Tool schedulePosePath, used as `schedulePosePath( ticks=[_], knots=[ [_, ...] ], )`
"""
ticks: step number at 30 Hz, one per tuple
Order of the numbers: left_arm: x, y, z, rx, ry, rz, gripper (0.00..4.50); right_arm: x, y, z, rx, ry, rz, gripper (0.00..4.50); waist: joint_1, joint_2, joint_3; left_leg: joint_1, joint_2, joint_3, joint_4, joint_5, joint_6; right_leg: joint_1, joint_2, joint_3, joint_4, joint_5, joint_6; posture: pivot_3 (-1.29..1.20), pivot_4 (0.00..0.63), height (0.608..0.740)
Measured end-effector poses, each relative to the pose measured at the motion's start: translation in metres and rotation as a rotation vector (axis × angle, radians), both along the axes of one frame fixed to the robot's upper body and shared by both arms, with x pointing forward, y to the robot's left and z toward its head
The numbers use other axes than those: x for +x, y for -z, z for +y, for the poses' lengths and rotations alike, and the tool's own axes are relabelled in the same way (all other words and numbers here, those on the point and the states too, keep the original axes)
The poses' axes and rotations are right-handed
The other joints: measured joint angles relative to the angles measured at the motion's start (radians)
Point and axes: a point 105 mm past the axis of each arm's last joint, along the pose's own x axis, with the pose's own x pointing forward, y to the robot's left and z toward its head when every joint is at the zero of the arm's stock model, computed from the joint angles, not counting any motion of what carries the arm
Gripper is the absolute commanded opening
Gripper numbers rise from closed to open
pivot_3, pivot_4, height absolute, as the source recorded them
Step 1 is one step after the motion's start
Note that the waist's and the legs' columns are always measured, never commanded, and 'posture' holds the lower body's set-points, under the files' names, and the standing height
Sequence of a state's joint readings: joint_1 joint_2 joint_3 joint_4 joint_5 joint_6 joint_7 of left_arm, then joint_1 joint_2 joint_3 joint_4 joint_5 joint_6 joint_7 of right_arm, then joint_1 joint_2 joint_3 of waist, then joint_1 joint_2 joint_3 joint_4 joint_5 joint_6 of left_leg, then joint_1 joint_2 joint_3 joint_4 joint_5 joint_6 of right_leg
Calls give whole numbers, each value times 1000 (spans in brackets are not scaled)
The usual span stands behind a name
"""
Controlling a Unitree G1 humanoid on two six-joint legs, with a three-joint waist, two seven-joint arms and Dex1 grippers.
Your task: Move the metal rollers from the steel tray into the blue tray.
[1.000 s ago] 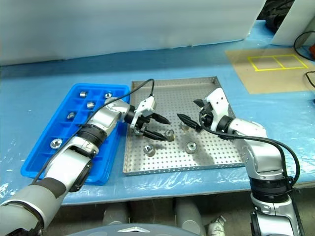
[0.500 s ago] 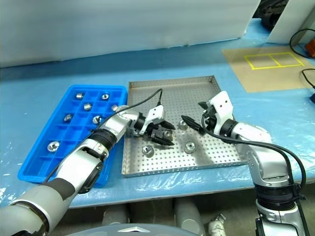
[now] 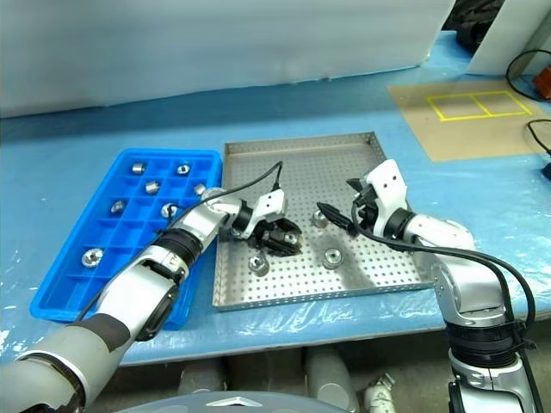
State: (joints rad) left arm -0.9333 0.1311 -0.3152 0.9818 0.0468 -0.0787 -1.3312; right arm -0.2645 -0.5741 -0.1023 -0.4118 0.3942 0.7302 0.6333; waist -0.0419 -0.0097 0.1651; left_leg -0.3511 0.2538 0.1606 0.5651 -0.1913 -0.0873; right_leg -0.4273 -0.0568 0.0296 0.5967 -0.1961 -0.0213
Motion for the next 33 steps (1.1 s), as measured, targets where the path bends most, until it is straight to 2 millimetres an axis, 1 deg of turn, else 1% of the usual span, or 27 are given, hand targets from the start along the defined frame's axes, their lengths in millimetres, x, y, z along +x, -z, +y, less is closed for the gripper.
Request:
schedulePosePath(
  ticks=[1, 7, 9, 13, 16, 17, 19, 21, 25, 27, 28, 30, 32, 33],
  knots=[
    [0, 0, 0, 0, 2, 2, 1938, 0, 0, 0, 0, 1, 0, 4500, 0, 0, 0, 0, 0, 0, 0, 0, 0, 0, 0, 0, 0, 0, 0, -492, 150, 740],
    [2, -2, 2, -2, -5, -11, 1938, 1, 0, 3, 4, -8, 0, 4500, 0, 0, 0, 0, -1, 1, -2, 0, 0, 0, 0, 0, -4, 0, 0, -475, 150, 740],
    [4, -7, 5, -11, -10, -30, 1938, 2, -1, 5, 6, -15, -5, 4500, 0, 0, 0, 0, -1, 1, -3, 0, 0, 0, 0, 0, -6, 1, 1, -464, 150, 740],
    [9, -33, 8, -79, -18, -86, 1938, 4, 1, 11, 15, -37, 1, 4500, 2, 0, 0, -1, -1, 2, -3, 0, 0, 0, -1, 0, -7, 1, 1, -431, 150, 740],
    [10, -59, 18, -125, -11, -136, 1938, 6, 4, 15, 17, -60, 12, 4500, 3, 0, 0, 0, 0, 2, -3, 0, 0, 0, 0, 0, -7, 1, 1, -386, 150, 740],
    [9, -64, 23, -133, -13, -142, 1938, 6, 4, 17, 17, -68, 11, 4500, 3, 1, 0, 0, 0, 3, -4, 0, 0, 0, 0, 0, -7, 1, 1, -374, 150, 740],
    [3, -72, 38, -148, 11, -150, 1938, 11, -1, 23, 22, -102, 1, 4500, -2, 1, 1, 0, 1, 5, -4, 0, 0, 0, 0, 0, -6, 1, 1, -330, 150, 740],
    [-2, -80, 59, -150, 0, -136, 1938, 20, -11, 27, 30, -130, -23, 4500, 0, 2, 1, 1, 2, 5, -5, 1, -2, -2, 0, -1, -5, 1, 1, -273, 150, 740],
    [3, -93, 99, -107, -101, -185, 1938, 36, -33, 39, 46, -217, -71, 4500, 16, 3, 2, 1, 2, 5, -4, 2, -3, -4, 0, -1, -2, 1, 1, -193, 150, 740],
    [3, -96, 109, -98, -131, -202, 1938, 42, -35, 43, 46, -250, -78, 4500, 30, 3, 2, 1, 2, 5, -5, 2, -4, -4, 0, -2, -3, 1, 1, -122, 150, 740],
    [1, -95, 119, -94, -164, -203, 1938, 46, -35, 51, 38, -285, -77, 4500, 34, 3, 2, 0, 2, 5, -5, 2, -3, -5, 0, -2, -3, 1, 0, -95, 150, 740],
    [-2, -95, 134, -88, -228, -194, 1938, 54, -32, 58, 23, -327, -71, 4500, 41, 3, 2, -3, 3, 5, -5, 2, -3, -8, -1, -3, -2, 1, 0, -24, 150, 740],
    [-8, -96, 152, -85, -292, -186, 1938, 57, -32, 68, 27, -383, -65, 4500, 48, 3, 2, -6, 2, 5, -4, 2, -4, -14, -1, -3, 4, 1, 0, 7, 150, 740],
    [-14, -96, 161, -84, -327, -176, 1938, 56, -32, 77, 34, -433, -60, 4500, 51, 2, 2, -6, 3, 5, -4, 2, -4, -16, -1, -3, 8, 0, -1, 23, 150, 740]
  ],
)
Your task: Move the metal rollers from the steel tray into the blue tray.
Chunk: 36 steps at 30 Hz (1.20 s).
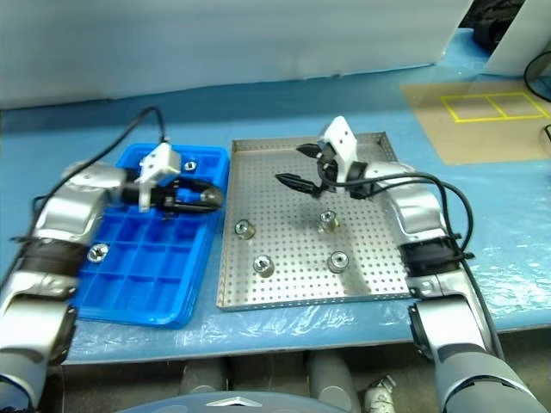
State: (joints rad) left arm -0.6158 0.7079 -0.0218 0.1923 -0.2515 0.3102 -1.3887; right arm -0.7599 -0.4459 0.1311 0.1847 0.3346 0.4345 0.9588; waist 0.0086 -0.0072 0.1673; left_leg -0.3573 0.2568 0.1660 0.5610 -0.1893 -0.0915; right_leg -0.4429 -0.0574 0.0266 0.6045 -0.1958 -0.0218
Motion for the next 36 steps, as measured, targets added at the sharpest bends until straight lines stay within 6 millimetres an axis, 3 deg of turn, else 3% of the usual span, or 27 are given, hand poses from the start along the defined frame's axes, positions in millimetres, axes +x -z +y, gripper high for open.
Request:
schedulePosePath(
  ticks=[7, 10, 13, 20, 29, 32, 36],
  knots=[
    [-34, 3, 41, -114, -240, 51, 1938, -6, 23, 58, -51, -245, 26, 4500, 43, -1, 1, -4, 4, -3, -2, 4, -6, -4, 0, -7, 3, -2, -3, 158, 150, 740],
    [-40, -7, 57, -162, -335, 20, 1938, -3, 21, 66, -51, -271, 19, 4500, 72, -1, 1, -10, 4, -6, 1, 4, -8, -7, -1, -10, 4, -2, -3, 181, 150, 740],
    [-44, -2, 76, -152, -439, 17, 1938, -6, 13, 74, -44, -323, -8, 4500, 91, -1, 1, -10, 4, -6, 2, 5, -8, -6, -2, -10, 5, -2, -3, 190, 150, 740],
    [-51, 18, 88, -134, -500, 66, 1938, -23, 2, 85, 3, -435, 13, 4500, 97, -2, 1, -11, 5, -11, 2, 6, -10, -7, 0, -13, 5, -2, -3, 162, 150, 740],
    [-47, 34, 99, -106, -552, 90, 1938, -48, 12, 113, -2, -568, 68, 4500, 89, -2, 1, -12, 5, -14, 2, 7, -12, -6, 0, -22, 7, -2, -4, 149, 150, 740],
    [-41, 41, 100, -92, -576, 74, 1938, -49, 11, 116, 1, -573, 65, 4500, 92, -2, 1, -12, 5, -15, 2, 7, -12, -6, -1, -23, 7, -2, -4, 155, 150, 740],
    [-22, 33, 100, -116, -617, -10, 1938, -48, 11, 116, 0, -571, 63, 4500, 94, -3, 0, -12, 5, -16, 3, 8, -14, -6, -1, -23, 11, -3, -4, 153, 150, 740]
  ],
)
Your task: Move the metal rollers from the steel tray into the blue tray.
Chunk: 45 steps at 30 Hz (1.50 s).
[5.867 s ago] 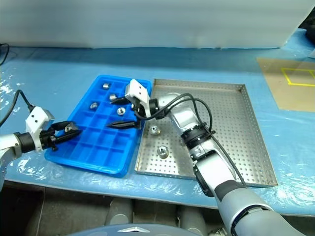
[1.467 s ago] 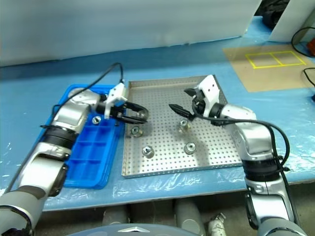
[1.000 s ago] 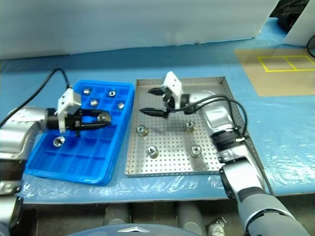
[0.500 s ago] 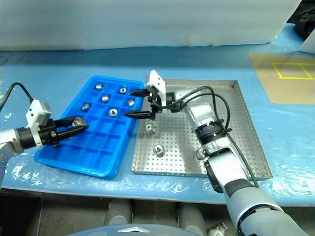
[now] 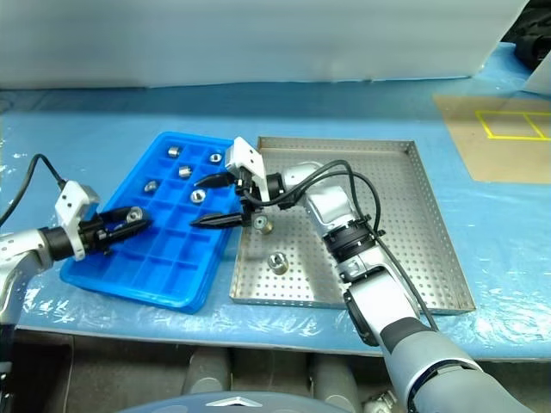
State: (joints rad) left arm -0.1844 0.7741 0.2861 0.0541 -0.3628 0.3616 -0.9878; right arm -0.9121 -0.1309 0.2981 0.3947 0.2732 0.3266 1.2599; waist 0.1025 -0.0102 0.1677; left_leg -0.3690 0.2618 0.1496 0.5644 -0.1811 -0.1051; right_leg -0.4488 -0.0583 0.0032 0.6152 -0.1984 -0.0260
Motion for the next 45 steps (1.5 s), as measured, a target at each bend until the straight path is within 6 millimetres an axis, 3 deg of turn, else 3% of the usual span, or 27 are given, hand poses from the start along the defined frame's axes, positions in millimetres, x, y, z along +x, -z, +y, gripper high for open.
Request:
schedulePosePath(
  ticks=[3, 6, 11, 19, 25, 33, 38, 42, 45],
  knots=[
    [8, -5, -6, 16, 11, -41, 1938, 1, 0, 0, -3, 5, -3, 4500, -3, 0, 0, 1, 0, 0, 1, 0, 0, 0, 0, 0, 2, 0, -1, 140, 150, 740],
    [10, 3, -13, 23, 33, -21, 1938, 3, 0, -2, -6, 19, -7, 4500, -9, 0, 0, 2, 0, 0, 1, 0, -1, 0, 0, 0, 4, -1, -1, 130, 150, 740],
    [11, 19, -9, 28, 21, 33, 1938, 6, 1, -5, -11, 43, -10, 4500, -7, 0, 0, 2, 0, -1, 1, 1, -2, -1, 0, 0, 5, -2, -3, 116, 150, 740],
    [22, 14, -5, 25, -17, -5, 1938, 9, 5, -9, -15, 74, -5, 4500, -6, 0, 0, 1, 0, -1, 2, 2, -3, -1, 0, 0, 7, -2, -3, 107, 150, 740],
    [23, 23, -16, 30, 6, 6, 1938, 11, 8, -10, -17, 103, -3, 4500, -6, -1, 0, 1, 0, -2, 2, 2, -3, -1, 0, 0, 7, -2, -3, 102, 150, 740],
    [32, 25, -7, 44, -59, -5, 4417, 15, 6, -12, -7, 134, -18, 4500, -7, -1, 0, 2, 0, -2, 2, 2, -3, 0, 0, 0, 8, -2, -3, 98, 150, 740],
    [33, 24, -11, 32, -50, -4, 4417, 17, 8, -13, -7, 152, -19, 4500, -6, -1, 0, 2, 0, -2, 2, 2, -4, 0, 0, 0, 8, -2, -3, 88, 150, 740],
    [31, 10, -46, -28, 79, -18, 4417, 17, 11, -19, -12, 171, -21, 4500, -2, -1, 0, 0, 0, -2, 2, 2, -4, 0, -1, 0, 7, -2, -3, 49, 150, 740],
    [40, -15, -75, -105, 174, -75, 4417, 20, 7, -30, -6, 205, -20, 4500, -4, -1, 0, 0, 0, -2, 4, 2, -4, 0, -1, 1, 9, -2, -3, 3, 150, 740]
  ],
)
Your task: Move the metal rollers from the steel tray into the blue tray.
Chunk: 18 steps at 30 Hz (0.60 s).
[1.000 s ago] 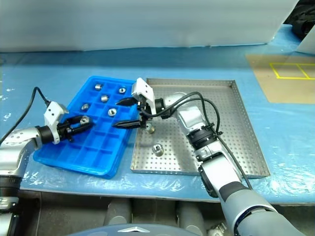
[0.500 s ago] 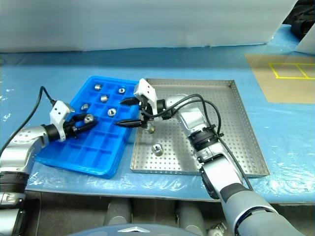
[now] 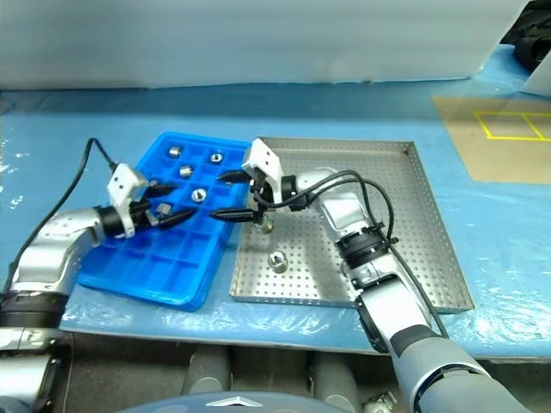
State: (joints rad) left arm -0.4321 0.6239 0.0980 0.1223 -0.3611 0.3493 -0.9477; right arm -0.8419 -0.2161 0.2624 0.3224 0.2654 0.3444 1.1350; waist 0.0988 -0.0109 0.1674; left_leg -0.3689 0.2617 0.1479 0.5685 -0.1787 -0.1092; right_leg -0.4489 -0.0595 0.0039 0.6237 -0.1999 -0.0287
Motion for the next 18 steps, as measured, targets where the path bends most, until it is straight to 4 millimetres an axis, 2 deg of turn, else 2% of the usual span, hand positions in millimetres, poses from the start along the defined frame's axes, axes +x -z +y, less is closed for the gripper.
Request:
schedulePosePath(
  ticks=[3, 6, 12, 16, 18],
  knots=[
    [16, -26, -29, -60, 83, -53, 4417, 7, -11, -25, 11, 79, -27, 4500, 0, 0, 0, 1, -1, 0, 1, 0, 0, 2, 0, 1, 0, 0, 0, -54, 150, 740],
    [32, -34, -53, -63, 144, -63, 4417, 12, -18, -53, 23, 187, -44, 4500, -7, 0, 0, 4, -2, 0, 1, 0, 0, 5, 0, 3, -1, 0, 0, -123, 150, 740],
    [45, -11, -107, -35, 314, 6, 4417, 11, -25, -119, 37, 470, -65, 4500, -28, 0, 0, 4, -3, 0, 1, -1, 3, 6, 2, 9, -4, 3, 5, -303, 150, 740],
    [40, 8, -150, 4, 467, 60, 4417, -1, -26, -149, 45, 617, -65, 4500, -51, 0, 0, 3, -5, 3, 1, -3, 5, 9, 3, 16, -10, 4, 7, -460, 150, 740],
    [35, 13, -174, -3, 539, 83, 4417, -10, -23, -158, 46, 672, -57, 4500, -63, 0, 0, 3, -6, 3, 1, -3, 6, 11, 3, 17, -16, 6, 10, -520, 150, 740]
  ],
)
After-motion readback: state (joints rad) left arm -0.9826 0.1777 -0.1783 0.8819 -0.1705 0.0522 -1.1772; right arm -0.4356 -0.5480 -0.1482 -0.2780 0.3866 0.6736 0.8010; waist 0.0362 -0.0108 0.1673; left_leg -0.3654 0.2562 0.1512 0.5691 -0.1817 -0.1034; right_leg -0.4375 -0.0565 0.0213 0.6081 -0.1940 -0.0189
